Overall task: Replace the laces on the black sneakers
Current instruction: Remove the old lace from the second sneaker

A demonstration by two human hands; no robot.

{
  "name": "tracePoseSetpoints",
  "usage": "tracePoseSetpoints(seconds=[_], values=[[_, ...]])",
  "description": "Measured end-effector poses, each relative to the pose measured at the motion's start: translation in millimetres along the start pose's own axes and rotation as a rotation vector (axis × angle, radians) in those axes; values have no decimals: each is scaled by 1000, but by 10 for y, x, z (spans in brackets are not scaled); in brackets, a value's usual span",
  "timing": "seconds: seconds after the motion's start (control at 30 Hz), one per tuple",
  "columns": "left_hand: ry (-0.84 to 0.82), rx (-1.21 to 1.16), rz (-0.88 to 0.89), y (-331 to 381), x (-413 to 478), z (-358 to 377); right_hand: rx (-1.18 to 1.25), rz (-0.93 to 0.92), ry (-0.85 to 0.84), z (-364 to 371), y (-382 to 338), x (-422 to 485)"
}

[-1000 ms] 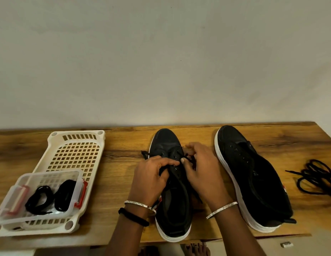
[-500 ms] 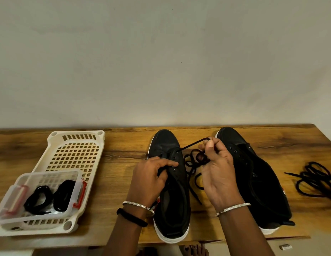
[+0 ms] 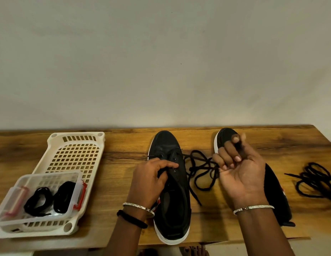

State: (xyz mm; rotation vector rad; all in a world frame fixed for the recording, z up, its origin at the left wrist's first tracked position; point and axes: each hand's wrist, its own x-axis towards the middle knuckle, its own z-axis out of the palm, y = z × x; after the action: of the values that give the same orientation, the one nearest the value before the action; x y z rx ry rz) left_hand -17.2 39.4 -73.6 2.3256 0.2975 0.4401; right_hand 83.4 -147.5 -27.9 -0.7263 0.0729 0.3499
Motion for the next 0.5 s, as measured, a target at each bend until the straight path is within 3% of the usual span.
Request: tracePoseSetpoints(seconds=[0.07,0.17,0.23,0.37,0.5], values=[[-3,-2,-2,-1,0,2,-548,-114,47,32,101,-1],[0,2,12,-6,7,11,-1445,-312,-73,-7,399,15],[1,4,11,-10,10,15,-1799,-335,-187,-56,575,27],[5,7,12,-16,4,14,-1869,-389,-136,-55,608,33],[3,15,18,-16,10,14,-1348,-444,-26,-3,527,23]])
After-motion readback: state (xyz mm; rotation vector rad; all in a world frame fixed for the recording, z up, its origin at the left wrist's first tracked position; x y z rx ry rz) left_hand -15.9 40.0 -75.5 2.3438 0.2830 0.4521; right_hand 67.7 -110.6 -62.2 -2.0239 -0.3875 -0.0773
